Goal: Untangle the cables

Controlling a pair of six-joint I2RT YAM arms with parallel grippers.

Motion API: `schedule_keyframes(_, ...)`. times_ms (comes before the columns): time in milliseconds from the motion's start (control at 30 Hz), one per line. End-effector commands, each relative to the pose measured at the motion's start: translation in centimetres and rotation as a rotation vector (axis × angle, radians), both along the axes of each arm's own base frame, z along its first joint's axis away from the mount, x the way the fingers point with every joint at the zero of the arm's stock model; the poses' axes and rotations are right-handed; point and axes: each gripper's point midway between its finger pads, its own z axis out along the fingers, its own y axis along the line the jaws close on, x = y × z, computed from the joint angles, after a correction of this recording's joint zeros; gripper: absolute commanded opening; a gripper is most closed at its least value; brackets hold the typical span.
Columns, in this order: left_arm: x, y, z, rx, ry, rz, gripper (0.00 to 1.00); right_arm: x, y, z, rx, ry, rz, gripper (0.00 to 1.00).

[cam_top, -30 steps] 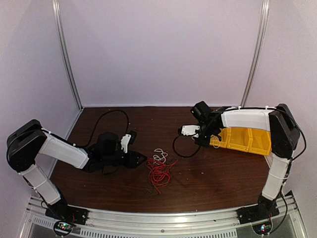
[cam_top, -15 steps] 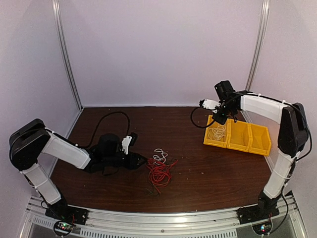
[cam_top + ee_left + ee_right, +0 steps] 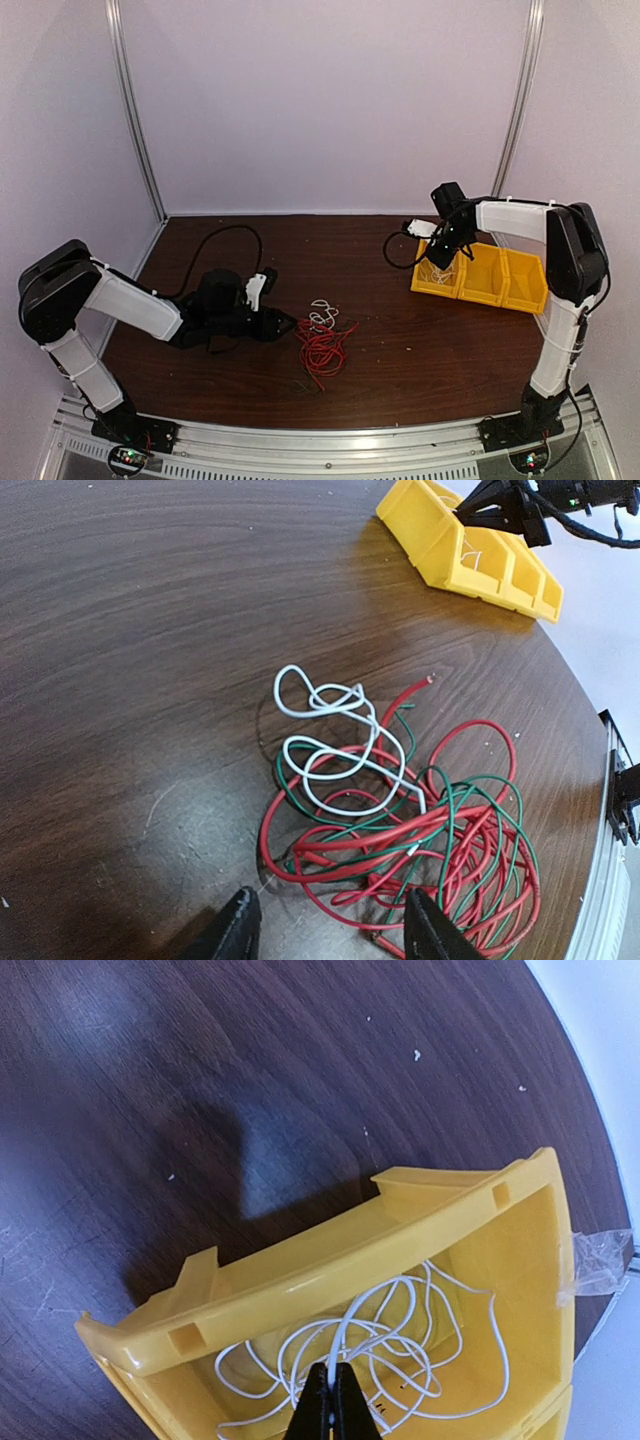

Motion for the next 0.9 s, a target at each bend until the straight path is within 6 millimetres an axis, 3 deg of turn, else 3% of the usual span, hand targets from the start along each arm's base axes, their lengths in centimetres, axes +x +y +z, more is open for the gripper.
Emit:
schedule_keyframes(0, 0.7, -1.1, 2.0, -0.04, -0.057, -0.019, 0.5, -0.5, -0.2, -1.0, 0.057, 0.058, -0.04, 0.03)
schedule_keyframes(67, 0.8, -1.1, 2.1, -0.033, -0.061, -0.019, 0.5, -0.8, -0.1, 0.4, 0.083, 0.051, -0.057, 0.12)
schedule_keyframes(167, 0.9, -1.1, 2.2, -0.022, -0.067, -0.019, 0.5, -1.5, 0.4, 4.3, 0.152, 0.005, -0.063, 0.26)
schedule_keyframes(300, 1.0, -1.1, 2.2, -0.025, -0.073, -0.019, 0.5, -2.5, 1.8, 8.6, 0.248, -0.044, -0.033, 0.33)
schedule_keyframes(400, 1.1, -1.5, 2.2, -0.026, -0.071, -0.031, 0.5, -2.8, 3.0, 10.0, 0.281, -0.05, -0.006, 0.33)
schedule_keyframes(600, 1.1, -1.7, 2.4, -0.031, -0.074, -0.04, 0.5, -3.2, 7.4, 8.0, 0.314, 0.001, 0.09, 0.33)
schedule_keyframes(700, 1.3, -1.7, 2.7, -0.028, -0.077, -0.035, 0.5, -3.7, 11.2, 6.1, 0.348, 0.06, 0.169, 0.33)
schedule_keyframes(867, 1.2, -1.5, 3.5, -0.035, -0.085, -0.029, 0.5, -4.8, 16.9, 4.6, 0.424, 0.139, 0.289, 0.3)
